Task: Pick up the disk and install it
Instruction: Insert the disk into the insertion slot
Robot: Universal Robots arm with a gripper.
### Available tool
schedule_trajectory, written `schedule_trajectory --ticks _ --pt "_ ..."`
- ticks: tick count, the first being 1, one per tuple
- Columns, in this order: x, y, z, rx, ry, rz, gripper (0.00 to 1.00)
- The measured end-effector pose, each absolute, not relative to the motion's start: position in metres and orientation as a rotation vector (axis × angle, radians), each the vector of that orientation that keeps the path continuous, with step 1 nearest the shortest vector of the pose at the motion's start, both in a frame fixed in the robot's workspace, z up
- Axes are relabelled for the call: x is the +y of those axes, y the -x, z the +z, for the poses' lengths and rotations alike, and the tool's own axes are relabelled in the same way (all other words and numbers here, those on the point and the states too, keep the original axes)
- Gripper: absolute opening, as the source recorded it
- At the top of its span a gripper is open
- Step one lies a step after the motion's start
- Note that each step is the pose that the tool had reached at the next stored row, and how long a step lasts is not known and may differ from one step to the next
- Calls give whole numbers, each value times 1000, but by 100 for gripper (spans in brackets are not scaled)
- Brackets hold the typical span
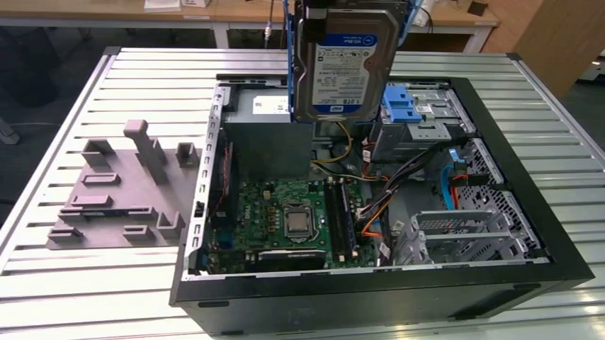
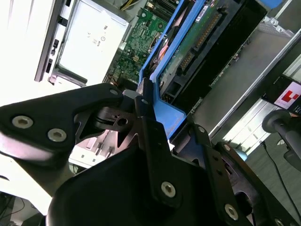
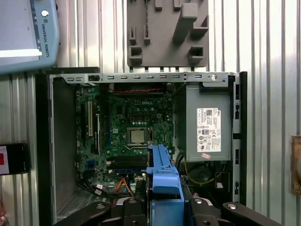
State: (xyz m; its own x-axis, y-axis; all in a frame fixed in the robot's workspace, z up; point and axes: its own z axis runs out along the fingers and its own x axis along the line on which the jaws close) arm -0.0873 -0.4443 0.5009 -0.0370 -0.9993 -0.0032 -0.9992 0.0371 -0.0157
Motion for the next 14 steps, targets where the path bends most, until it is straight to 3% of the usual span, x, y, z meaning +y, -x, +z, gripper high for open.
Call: schedule_trajectory --ticks 14 --pt "-447 82 500 2253 2171 -14 36"
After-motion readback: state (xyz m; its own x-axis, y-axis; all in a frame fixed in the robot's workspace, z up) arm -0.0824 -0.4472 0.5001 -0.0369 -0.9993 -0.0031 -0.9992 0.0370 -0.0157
